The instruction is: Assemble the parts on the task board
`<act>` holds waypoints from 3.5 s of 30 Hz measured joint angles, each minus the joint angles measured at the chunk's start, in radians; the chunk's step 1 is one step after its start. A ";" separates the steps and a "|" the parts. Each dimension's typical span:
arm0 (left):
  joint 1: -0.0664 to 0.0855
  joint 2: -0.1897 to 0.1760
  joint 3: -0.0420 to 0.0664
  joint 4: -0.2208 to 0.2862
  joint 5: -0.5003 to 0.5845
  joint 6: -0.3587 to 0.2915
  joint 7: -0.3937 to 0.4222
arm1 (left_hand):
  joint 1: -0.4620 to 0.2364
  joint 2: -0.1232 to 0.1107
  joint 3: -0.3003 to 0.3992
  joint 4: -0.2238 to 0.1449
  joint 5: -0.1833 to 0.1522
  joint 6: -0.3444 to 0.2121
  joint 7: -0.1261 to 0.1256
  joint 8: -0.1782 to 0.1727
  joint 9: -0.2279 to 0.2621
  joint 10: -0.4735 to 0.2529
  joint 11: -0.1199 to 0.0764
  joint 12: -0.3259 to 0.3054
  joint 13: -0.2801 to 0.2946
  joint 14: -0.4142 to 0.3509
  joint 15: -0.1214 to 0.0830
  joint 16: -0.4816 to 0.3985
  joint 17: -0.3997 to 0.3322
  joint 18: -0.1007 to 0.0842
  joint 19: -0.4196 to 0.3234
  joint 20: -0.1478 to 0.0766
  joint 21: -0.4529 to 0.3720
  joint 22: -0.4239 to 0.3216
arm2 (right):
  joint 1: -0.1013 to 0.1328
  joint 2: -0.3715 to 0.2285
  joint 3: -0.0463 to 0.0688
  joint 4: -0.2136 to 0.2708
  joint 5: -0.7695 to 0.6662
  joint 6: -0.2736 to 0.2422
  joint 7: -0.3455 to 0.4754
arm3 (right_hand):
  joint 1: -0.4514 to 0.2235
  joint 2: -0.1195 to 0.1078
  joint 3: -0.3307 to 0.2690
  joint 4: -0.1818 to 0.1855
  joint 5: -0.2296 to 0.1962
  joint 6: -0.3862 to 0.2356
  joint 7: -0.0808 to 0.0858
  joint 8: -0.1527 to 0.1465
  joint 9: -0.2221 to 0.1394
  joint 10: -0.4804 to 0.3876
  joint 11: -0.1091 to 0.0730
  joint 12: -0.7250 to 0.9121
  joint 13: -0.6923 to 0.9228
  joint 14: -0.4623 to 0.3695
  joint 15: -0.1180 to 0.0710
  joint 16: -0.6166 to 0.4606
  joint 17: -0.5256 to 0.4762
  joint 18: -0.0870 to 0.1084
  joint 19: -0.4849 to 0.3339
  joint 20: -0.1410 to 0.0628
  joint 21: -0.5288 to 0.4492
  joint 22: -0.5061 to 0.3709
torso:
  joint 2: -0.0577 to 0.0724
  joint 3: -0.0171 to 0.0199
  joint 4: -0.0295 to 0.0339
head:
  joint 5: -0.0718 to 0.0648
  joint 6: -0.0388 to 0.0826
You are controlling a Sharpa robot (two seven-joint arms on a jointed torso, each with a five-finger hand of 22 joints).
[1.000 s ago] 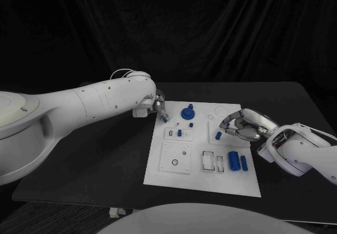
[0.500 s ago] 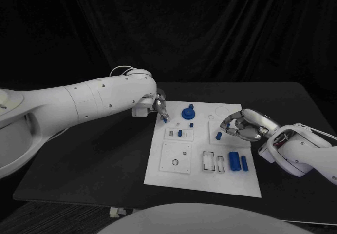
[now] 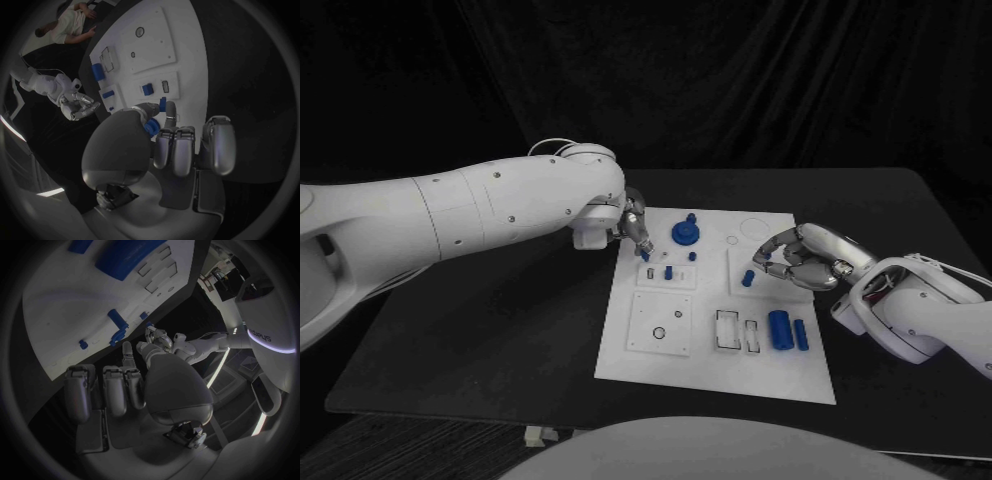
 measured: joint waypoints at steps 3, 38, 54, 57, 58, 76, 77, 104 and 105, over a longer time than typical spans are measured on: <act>0.000 -0.009 0.000 0.023 0.012 -0.004 -0.013 | -0.005 0.003 0.000 0.000 0.006 0.000 0.000 0.000 0.002 0.000 0.000 0.000 0.000 0.000 0.000 0.000 0.000 0.000 0.000 0.000 -0.003 0.000 | 0.000 0.000 0.000 0.002 0.000 0.000 0.000 | 0.000 0.000 0.000 0.000 0.000 0.000 0.000 0.000 0.000 0.000 0.000 0.000 0.000 0.000 0.000 0.000 0.000 0.000 0.000 0.000 0.000 0.000 | 0.000 0.0004 -0.0001 | 0.003 0.000; -0.030 -0.018 -0.001 0.079 -0.028 -0.094 -0.045 | -0.017 0.012 -0.010 -0.012 0.031 -0.018 0.003 0.014 0.017 0.000 0.000 0.000 0.000 0.000 0.000 0.000 0.000 0.000 0.000 0.000 0.001 0.000 | -0.001 0.012 0.000 0.006 0.000 -0.004 0.000 | 0.008 0.000 0.003 -0.003 0.011 0.000 0.000 0.000 0.000 0.000 0.000 0.000 0.000 0.000 0.000 0.000 0.000 0.000 0.000 0.000 -0.004 0.001 | 0.002 -0.0010 0.0006 | 0.019 0.000; -0.044 -0.015 -0.001 0.099 -0.124 -0.088 -0.046 | -0.017 0.012 -0.016 -0.018 0.031 -0.017 0.000 0.014 0.017 0.000 0.000 0.000 0.000 0.000 0.000 0.000 0.000 0.000 0.000 0.000 0.001 0.000 | -0.002 0.014 0.000 0.007 0.000 -0.008 0.001 | 0.012 -0.003 0.006 -0.006 0.020 -0.004 0.004 0.000 -0.001 0.000 0.000 0.000 0.000 0.000 0.000 0.000 0.000 0.000 0.000 0.000 -0.004 0.000 | 0.002 -0.0011 0.0012 | 0.026 0.000; -0.044 -0.015 -0.001 0.102 -0.137 -0.086 -0.046 | -0.017 0.012 -0.016 -0.018 0.031 -0.017 0.000 0.014 0.016 0.000 0.000 0.000 0.000 0.000 0.000 0.000 0.000 0.000 0.000 0.000 0.001 0.000 | -0.002 0.015 0.000 0.007 0.000 -0.008 0.001 | 0.012 -0.003 0.006 -0.006 0.020 -0.004 0.004 0.000 -0.001 0.000 0.000 0.000 0.000 0.000 0.000 0.000 0.000 0.000 0.000 0.000 -0.004 0.000 | 0.001 -0.0011 0.0012 | 0.027 0.000; -0.045 -0.015 -0.001 0.102 -0.140 -0.086 -0.046 | -0.017 0.012 -0.017 -0.020 0.031 -0.017 0.000 0.014 0.015 0.000 0.000 0.000 0.000 0.000 0.000 0.000 0.000 0.000 0.000 0.000 0.001 0.000 | -0.002 0.015 0.000 0.007 0.000 -0.008 0.001 | 0.012 -0.003 0.006 -0.006 0.020 -0.004 0.003 0.000 -0.001 0.000 0.000 0.000 0.000 0.000 0.000 0.000 0.000 0.000 0.000 0.000 -0.004 0.000 | 0.001 -0.0011 0.0012 | 0.027 0.000; -0.051 -0.014 -0.001 0.102 -0.166 -0.079 -0.047 | -0.021 0.016 -0.018 -0.021 0.031 -0.015 -0.001 0.013 0.013 0.000 0.000 0.000 0.000 0.000 0.000 0.000 0.000 0.000 0.000 0.000 0.001 0.000 | -0.003 0.016 0.000 0.007 0.000 -0.009 0.001 | 0.016 0.001 0.005 -0.011 0.027 -0.007 0.000 0.000 -0.001 0.000 0.000 0.000 0.000 0.000 0.000 0.000 0.000 0.000 0.000 0.000 -0.004 0.000 | 0.001 -0.0010 0.0004 | 0.026 0.000; -0.052 -0.014 -0.001 0.101 -0.167 -0.079 -0.047 | -0.021 0.016 -0.018 -0.021 0.031 -0.015 -0.001 0.013 0.013 0.000 0.000 0.000 0.000 0.000 0.000 0.000 0.000 0.000 0.000 0.000 0.001 0.000 | -0.003 0.016 0.000 0.007 0.000 -0.009 0.001 | 0.016 0.001 0.005 -0.011 0.027 -0.007 0.000 0.000 -0.001 0.000 0.000 0.000 0.000 0.000 0.000 0.000 0.000 0.000 0.000 0.000 -0.004 0.000 | 0.001 -0.0010 0.0004 | 0.025 0.000; -0.066 -0.006 0.003 0.094 -0.171 -0.096 -0.045 | -0.022 0.015 -0.021 -0.023 0.029 -0.013 0.002 0.014 0.012 0.000 0.000 0.000 0.000 0.000 0.000 0.000 0.000 0.000 0.000 0.000 0.001 0.000 | -0.003 0.014 0.000 0.007 0.000 -0.010 0.001 | 0.020 -0.004 0.008 -0.014 0.031 -0.007 0.000 0.000 -0.001 0.000 0.000 0.000 0.000 0.000 0.000 0.000 0.000 0.000 0.000 0.000 -0.004 0.000 | 0.002 -0.0009 0.0007 | 0.024 0.000; -0.066 -0.006 0.003 0.093 -0.171 -0.097 -0.045 | -0.022 0.015 -0.021 -0.023 0.029 -0.013 0.002 0.014 0.012 0.000 0.000 0.000 0.000 0.000 0.000 0.000 0.000 0.000 0.000 0.000 0.001 0.000 | -0.003 0.014 0.000 0.007 0.000 -0.010 0.001 | 0.020 -0.004 0.008 -0.014 0.031 -0.007 0.000 0.000 -0.001 0.000 0.000 0.000 0.000 0.000 0.000 0.000 0.000 0.000 0.000 0.000 -0.004 0.000 | 0.002 -0.0009 0.0007 | 0.024 0.000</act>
